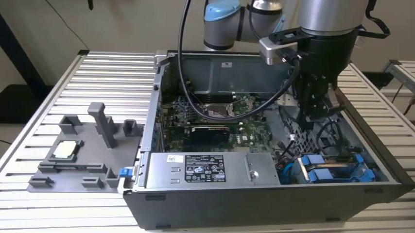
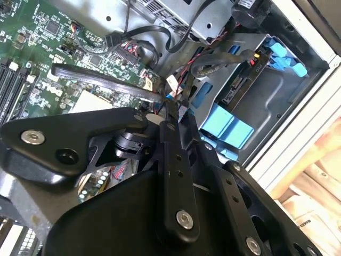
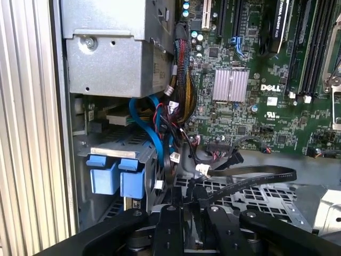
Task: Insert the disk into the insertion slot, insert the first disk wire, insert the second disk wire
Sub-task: 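Insert the first disk wire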
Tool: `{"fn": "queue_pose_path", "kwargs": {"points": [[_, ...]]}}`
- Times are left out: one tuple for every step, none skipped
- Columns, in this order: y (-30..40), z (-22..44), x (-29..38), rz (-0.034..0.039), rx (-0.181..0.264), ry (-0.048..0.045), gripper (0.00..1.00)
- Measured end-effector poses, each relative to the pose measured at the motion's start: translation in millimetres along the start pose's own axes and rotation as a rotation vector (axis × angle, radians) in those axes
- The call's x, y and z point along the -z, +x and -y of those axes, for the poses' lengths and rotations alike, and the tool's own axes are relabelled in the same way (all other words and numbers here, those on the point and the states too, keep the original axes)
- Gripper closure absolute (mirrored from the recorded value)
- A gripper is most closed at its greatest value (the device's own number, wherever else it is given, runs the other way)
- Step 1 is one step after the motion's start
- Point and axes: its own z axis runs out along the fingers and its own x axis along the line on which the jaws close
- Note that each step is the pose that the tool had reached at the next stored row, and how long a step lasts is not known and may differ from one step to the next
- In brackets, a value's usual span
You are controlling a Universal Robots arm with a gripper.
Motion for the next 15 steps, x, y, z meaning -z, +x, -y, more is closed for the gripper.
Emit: {"fn": "queue_pose_path", "kwargs": {"points": [[0.0, 0.0, -0.1, 0.0002, 0.0, 0.0, 0.8], [0.1, 0.4, -0.2, 0.0004, 0.0, 0.0001, 0.85], [0.3, 0.7, -0.3, 0.0002, 0.0, 0.0001, 0.85], [0.5, 1.1, -0.4, 0.0002, 0.0, 0.0, 0.89], [0.6, 1.5, -0.4, 0.0002, 0.0, 0.0, 0.89], [0.6, 1.5, -0.4, 0.0001, 0.0, 0.0, 0.89], [0.6, 1.5, -0.3, 0.0001, 0.0, 0.0, 0.89], [0.8, 1.8, 0.4, -0.0003, 0.0, -0.0003, 0.89], [0.9, 2.0, 1.3, -0.0001, 0.0, -0.0004, 0.89], [1.0, 2.2, 2.1, 0.0001, 0.0, -0.0004, 0.89], [1.0, 2.2, 2.2, 0.0003, 0.0, -0.0003, 0.88], [1.0, 2.2, 2.2, 0.0006, 0.001, -0.0003, 0.82], [1.0, 2.3, 2.1, 0.0008, 0.002, -0.0001, 0.76], [1.0, 2.4, 2.1, 0.0009, 0.004, 0.0001, 0.76], [1.0, 2.5, 2.1, 0.001, 0.005, 0.0003, 0.76]]}}
